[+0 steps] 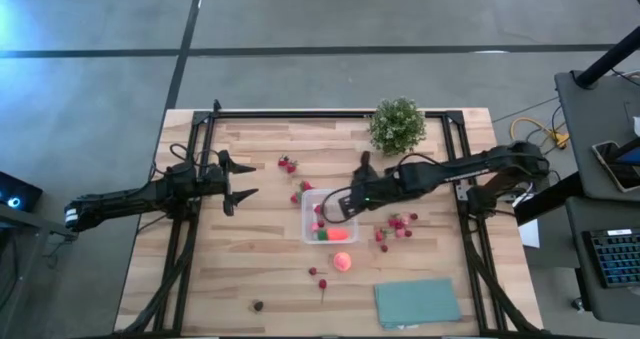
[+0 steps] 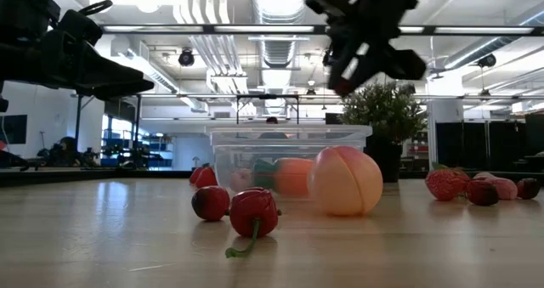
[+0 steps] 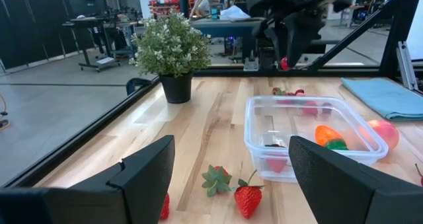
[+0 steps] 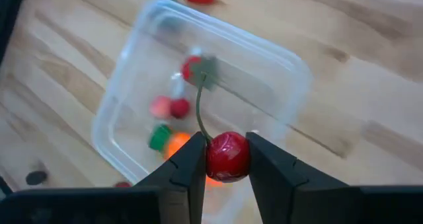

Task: Pick and placing Produce into tupperware
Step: Put the cherry into the transparent bin

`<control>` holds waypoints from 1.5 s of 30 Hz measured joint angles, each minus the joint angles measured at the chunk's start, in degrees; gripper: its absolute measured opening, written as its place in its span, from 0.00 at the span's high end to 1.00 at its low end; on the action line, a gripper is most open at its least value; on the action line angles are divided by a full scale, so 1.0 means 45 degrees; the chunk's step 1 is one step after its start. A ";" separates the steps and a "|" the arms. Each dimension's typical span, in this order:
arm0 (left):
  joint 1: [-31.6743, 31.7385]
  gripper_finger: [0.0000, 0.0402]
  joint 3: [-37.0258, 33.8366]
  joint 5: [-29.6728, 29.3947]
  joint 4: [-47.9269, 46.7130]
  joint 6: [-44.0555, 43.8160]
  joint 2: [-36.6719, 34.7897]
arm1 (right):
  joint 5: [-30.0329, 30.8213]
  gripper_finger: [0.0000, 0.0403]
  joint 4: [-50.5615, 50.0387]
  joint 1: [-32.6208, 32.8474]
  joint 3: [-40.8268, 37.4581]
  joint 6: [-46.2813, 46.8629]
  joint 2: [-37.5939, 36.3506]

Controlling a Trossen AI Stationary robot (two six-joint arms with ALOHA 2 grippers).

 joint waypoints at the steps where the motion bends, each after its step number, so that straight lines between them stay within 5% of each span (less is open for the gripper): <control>1: 0.0003 0.30 0.0000 0.0000 -0.0003 0.0000 0.0000 | 0.0001 0.76 0.0075 -0.0024 0.0288 -0.0189 0.0287; 11: 0.0003 0.30 -0.0001 0.0003 0.0003 0.0000 0.0000 | -0.0693 0.68 -0.0286 -0.0197 0.3362 -0.2455 0.3602; 22: 0.0003 0.30 -0.0002 0.0005 0.0002 0.0000 0.0005 | -0.0142 0.41 -0.5834 -0.0205 0.5862 -0.2459 0.4786; 34: 0.0005 0.30 0.0000 0.0005 0.0005 0.0000 0.0010 | 0.0228 0.41 -0.6592 -0.0165 0.2011 0.0790 0.1347; 40: 0.0005 0.30 0.0000 0.0005 0.0007 0.0000 -0.0005 | 0.0030 0.41 -0.5552 0.0387 -0.0974 0.3733 -0.0943; 45: 0.0005 0.30 -0.0003 0.0005 0.0011 0.0000 0.0000 | -0.0248 0.41 -0.4518 0.1337 -0.2629 0.4060 -0.1780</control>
